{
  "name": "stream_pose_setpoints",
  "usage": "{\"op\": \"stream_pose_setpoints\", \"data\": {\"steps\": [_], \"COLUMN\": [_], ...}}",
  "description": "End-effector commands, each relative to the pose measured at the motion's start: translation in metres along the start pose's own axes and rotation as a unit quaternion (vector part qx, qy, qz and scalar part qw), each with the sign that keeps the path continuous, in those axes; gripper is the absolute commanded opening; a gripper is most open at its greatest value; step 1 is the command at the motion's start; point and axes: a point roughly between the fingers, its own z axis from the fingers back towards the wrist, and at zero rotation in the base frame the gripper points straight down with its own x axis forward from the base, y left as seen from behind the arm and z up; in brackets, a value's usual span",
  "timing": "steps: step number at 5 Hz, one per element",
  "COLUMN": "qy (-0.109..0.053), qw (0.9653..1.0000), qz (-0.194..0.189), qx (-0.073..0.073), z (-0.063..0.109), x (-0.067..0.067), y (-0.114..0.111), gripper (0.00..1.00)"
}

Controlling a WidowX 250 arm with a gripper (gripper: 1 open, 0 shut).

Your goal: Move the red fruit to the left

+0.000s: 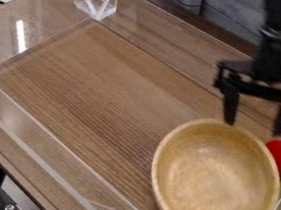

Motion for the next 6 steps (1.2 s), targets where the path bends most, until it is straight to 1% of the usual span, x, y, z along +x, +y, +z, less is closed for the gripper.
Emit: {"op": "stream_pose_setpoints", "data": {"steps": [1,2,3,4,5,6], "qy": [-0.023,-0.031,-0.038,-0.042,-0.047,-0.052], "qw": [0.9987,0.9968,0.9962,0.9957,0.9935,0.9908], "qz": [0.036,0.063,0.068,0.072,0.095,0.117], "qx": [-0.029,-0.038,-0.040,-0.041,-0.042,-0.043], "z": [-0.008,-0.028,-0.033,-0.032,-0.029,-0.026], "x": [0.002,0.006,0.003,-0.002,-0.004,-0.005], "y": [-0.020,-0.026,-0.026,-0.023,-0.025,-0.026], "gripper": [1.00,1.00,0.00,0.00,1.00,1.00]}}
